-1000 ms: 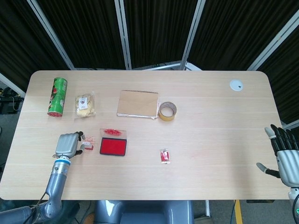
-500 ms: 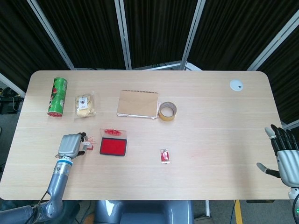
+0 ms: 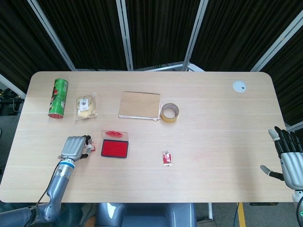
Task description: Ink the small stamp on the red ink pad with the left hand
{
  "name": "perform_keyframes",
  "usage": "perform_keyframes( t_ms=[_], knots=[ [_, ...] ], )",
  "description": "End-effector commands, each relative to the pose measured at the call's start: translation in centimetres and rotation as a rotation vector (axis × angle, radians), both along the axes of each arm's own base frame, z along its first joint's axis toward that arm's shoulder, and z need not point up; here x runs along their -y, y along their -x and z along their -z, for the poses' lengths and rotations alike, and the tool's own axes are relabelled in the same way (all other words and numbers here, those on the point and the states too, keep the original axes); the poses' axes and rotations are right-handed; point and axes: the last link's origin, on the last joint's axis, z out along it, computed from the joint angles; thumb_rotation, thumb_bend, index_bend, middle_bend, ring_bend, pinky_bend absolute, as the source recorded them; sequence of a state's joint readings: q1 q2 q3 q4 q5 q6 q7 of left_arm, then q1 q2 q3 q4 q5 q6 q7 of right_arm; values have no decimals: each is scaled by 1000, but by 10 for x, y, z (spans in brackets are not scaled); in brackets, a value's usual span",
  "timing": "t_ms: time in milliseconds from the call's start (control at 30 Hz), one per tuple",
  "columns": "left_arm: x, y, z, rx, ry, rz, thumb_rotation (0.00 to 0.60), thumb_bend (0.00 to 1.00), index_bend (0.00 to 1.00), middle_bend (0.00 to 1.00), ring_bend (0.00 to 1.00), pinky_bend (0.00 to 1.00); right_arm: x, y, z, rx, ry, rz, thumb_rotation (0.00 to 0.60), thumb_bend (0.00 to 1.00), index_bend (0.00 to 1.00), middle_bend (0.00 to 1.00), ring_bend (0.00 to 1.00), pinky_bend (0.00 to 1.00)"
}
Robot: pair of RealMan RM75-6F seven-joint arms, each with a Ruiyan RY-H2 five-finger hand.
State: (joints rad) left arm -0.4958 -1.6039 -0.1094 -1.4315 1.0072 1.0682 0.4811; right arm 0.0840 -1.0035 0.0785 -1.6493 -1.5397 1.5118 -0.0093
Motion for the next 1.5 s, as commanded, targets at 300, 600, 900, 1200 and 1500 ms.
perform_keyframes(
  t_ms=[300,600,900,1200,1500],
  knots=[
    [0,4,0,9,-11,0,600,368,452,454,838,943,0,1,0,0,-2,3,600,0,0,0,0,0],
    [0,3,2,32,-3,-18,600,378,554,537,837,943,1,2,1,3,-4,8,600,0,0,0,0,0],
    [-2,0,-2,65,-12,-14,600,393,578,550,838,944,1,2,1,3,-4,10,600,0,0,0,0,0],
    [-2,-28,-25,156,-11,78,600,392,585,554,838,944,2,3,1,0,-4,14,600,0,0,0,0,0],
    [-9,-55,-17,175,88,233,600,403,595,565,838,944,4,5,2,-13,3,30,600,0,0,0,0,0]
  ],
)
